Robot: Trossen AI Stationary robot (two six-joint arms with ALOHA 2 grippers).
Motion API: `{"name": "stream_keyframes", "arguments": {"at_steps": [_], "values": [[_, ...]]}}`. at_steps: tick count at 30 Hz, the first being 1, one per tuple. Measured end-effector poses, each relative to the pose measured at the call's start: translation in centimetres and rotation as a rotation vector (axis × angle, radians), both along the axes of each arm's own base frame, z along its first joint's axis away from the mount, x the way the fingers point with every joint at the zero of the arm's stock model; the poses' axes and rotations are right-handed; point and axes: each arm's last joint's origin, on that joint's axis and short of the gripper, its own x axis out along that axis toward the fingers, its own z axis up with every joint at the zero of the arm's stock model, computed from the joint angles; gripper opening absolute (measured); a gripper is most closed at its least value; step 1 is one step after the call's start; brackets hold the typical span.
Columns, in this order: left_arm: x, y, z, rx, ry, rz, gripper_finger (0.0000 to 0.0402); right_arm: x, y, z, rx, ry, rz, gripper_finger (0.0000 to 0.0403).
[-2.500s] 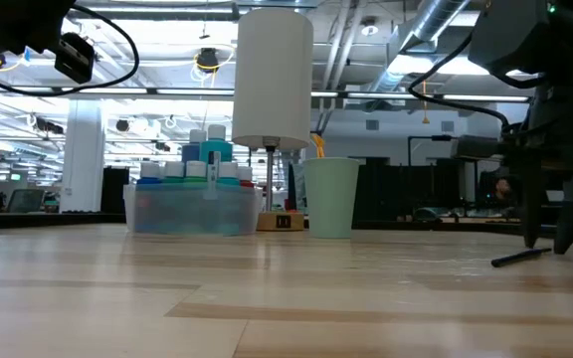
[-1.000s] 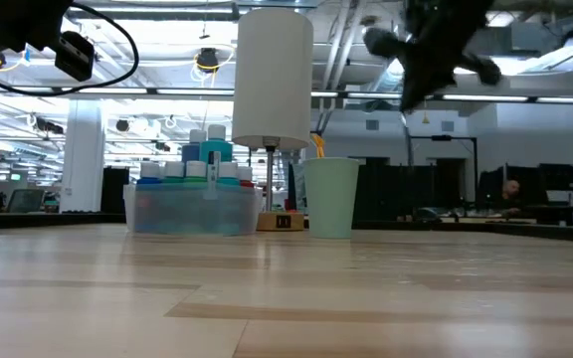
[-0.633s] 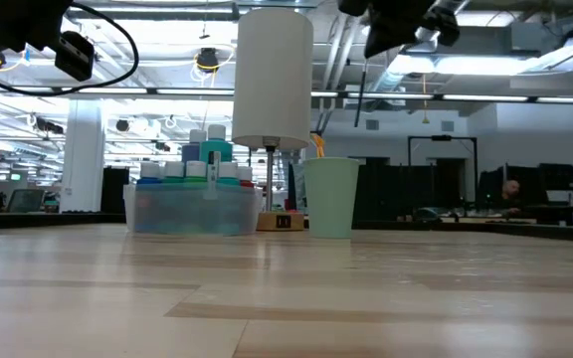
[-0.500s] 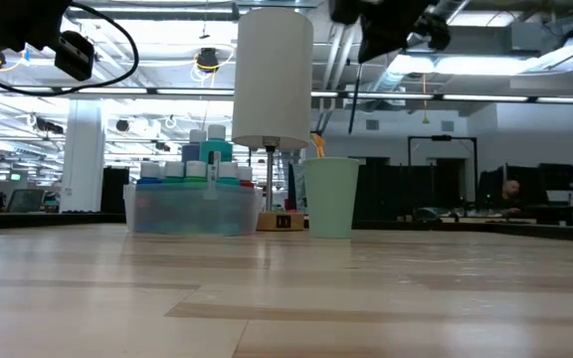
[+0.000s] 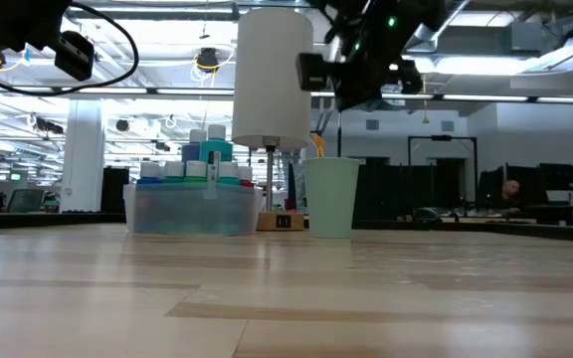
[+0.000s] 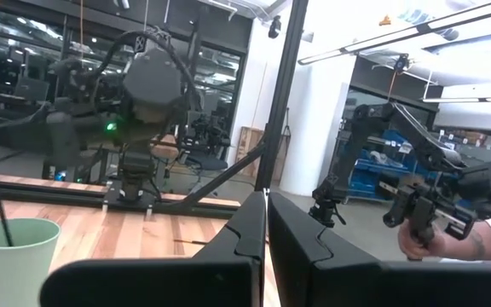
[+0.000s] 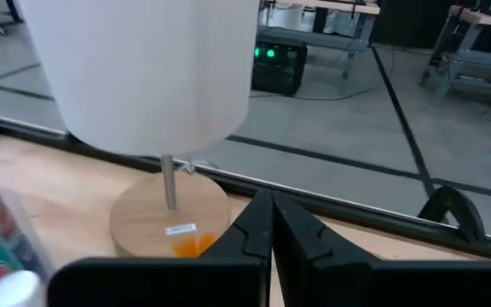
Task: Pick & Place Paint Supplies
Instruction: Put the top silver paint brush into the green cup, then put the gold paint brush into the green cup
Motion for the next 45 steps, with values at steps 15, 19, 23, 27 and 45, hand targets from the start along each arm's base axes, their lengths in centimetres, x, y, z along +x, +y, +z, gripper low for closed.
{"name": "stream_keyframes", "arguments": {"at_steps": [15, 19, 23, 27, 45], "values": [[0.0, 0.0, 0.1, -0.003, -0.006, 0.003, 0.0002, -1.0, 0.3, 1.5, 0.213, 0.121, 0.228, 0.0117], [0.0, 0.0, 0.1, -0.004, -0.007, 0.003, 0.0002, -3.5, 1.9, 4.1, 0.533, 0.101, 0.413, 0.0176], [0.0, 0.0, 0.1, -0.003, -0.006, 0.003, 0.0002, -7.1, 4.6, 4.6, 0.876, 0.129, 0.347, 0.022], [0.1, 0.0, 0.1, -0.002, -0.006, 0.0, 0.0002, -10.4, 8.4, 3.6, 1.015, 0.277, 0.136, 0.0238], [0.2, -0.1, 0.1, -0.003, -0.004, 0.004, 0.0002, -13.0, 13.5, -4.4, 1.185, 0.498, -0.132, 0.024]]}}
